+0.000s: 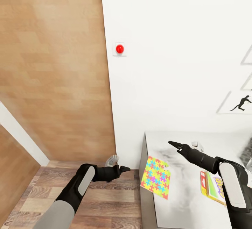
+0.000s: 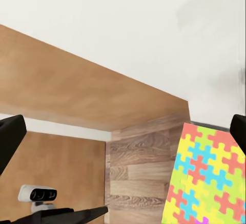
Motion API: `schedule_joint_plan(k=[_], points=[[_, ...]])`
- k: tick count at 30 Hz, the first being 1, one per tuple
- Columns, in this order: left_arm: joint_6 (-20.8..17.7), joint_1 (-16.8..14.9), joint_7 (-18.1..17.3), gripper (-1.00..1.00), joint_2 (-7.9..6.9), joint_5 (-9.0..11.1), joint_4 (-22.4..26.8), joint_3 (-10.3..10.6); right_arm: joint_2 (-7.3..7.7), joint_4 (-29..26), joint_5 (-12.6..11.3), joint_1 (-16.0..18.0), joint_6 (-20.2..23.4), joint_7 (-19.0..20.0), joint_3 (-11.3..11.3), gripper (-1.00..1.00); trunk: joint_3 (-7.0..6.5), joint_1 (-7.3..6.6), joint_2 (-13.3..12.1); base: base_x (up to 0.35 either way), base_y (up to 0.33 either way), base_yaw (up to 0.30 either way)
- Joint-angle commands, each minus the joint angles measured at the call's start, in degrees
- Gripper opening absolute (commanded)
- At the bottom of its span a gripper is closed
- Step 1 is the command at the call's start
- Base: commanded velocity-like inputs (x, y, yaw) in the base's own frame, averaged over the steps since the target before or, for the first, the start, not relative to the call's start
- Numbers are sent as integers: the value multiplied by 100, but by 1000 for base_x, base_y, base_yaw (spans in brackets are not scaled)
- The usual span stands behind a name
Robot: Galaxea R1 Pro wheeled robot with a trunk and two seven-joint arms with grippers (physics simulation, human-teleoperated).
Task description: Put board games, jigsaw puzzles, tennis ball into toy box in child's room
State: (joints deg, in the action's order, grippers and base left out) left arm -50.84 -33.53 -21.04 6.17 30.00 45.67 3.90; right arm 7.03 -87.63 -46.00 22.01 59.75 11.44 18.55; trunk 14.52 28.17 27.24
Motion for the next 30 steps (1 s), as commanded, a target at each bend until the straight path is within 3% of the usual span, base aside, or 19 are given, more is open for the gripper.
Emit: schedule_joint_plan(k=[1, 9, 30], points=[[-23, -4, -27, 100, 1, -20, 3, 16, 0, 0, 55, 5, 25, 60, 8, 100, 8, 3, 10, 0, -233, 0], [18, -4, -57, 100, 17, -13, 3, 302, 2, 0, 56, 5, 25, 60, 8, 100, 3, 3, 10, 0, -91, 0], [65, -4, -67, 100, 24, -3, 3, 337, 0, 0, 84, 5, 25, 60, 8, 100, 2, 3, 10, 0, -108, 0]])
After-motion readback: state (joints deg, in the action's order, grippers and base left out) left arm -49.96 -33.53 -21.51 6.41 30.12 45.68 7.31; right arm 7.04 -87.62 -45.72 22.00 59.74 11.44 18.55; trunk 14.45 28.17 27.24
